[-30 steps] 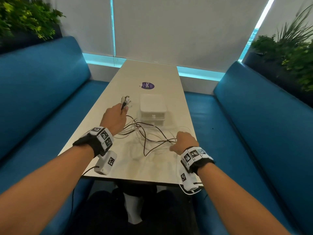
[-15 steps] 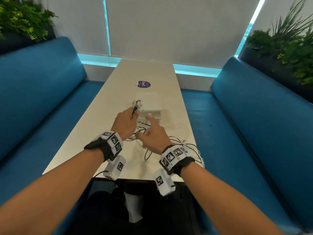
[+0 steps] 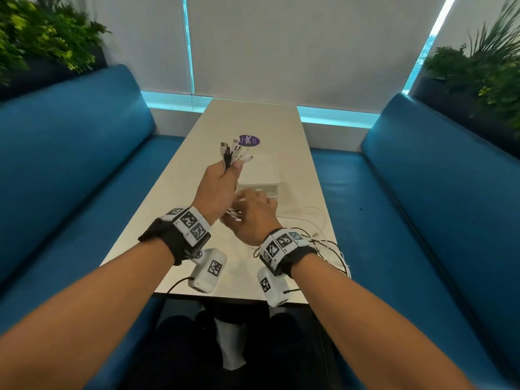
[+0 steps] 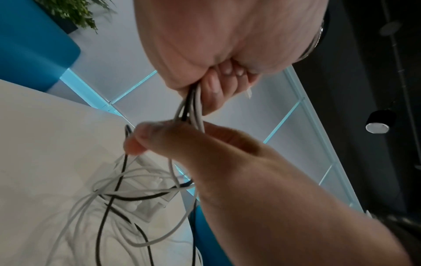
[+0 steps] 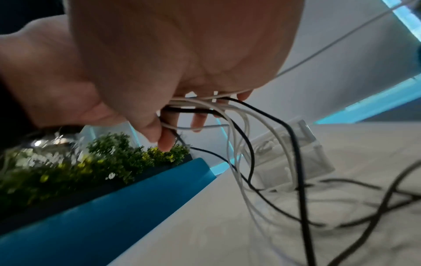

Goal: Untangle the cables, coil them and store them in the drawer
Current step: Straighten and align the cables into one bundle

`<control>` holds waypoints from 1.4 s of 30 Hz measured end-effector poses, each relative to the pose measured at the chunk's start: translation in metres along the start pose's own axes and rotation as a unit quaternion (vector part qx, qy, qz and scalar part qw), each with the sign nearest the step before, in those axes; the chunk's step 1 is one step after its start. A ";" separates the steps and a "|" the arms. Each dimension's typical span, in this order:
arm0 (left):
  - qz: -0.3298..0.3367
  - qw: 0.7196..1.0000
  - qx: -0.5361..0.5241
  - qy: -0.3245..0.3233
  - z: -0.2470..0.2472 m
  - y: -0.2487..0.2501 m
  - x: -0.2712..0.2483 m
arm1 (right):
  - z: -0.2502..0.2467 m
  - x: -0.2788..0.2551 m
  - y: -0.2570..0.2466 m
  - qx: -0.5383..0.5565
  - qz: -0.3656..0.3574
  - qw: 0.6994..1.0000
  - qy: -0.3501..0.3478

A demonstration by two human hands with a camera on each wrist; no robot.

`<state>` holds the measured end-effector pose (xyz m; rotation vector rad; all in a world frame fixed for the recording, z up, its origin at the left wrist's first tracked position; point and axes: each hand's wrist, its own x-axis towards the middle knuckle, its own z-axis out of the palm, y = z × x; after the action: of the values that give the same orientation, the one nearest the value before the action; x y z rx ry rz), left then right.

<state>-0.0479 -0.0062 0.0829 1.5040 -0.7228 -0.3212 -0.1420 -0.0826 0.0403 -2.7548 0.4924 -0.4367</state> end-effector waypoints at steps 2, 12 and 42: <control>-0.010 0.999 -0.029 0.035 -0.004 0.004 0.005 | 0.001 -0.001 -0.002 -0.040 -0.054 0.998 0.013; -0.086 0.966 -0.146 0.198 -0.036 0.016 0.040 | -0.027 0.001 0.013 0.025 -0.053 0.997 -0.048; -0.117 0.892 -0.140 0.414 -0.128 -0.036 0.087 | -0.029 -0.138 0.248 -0.111 0.363 0.924 -0.049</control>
<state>0.1041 0.0385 0.0797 1.2802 0.1848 0.0580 -0.3452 -0.2593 -0.0528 -2.5141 1.5275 -0.0551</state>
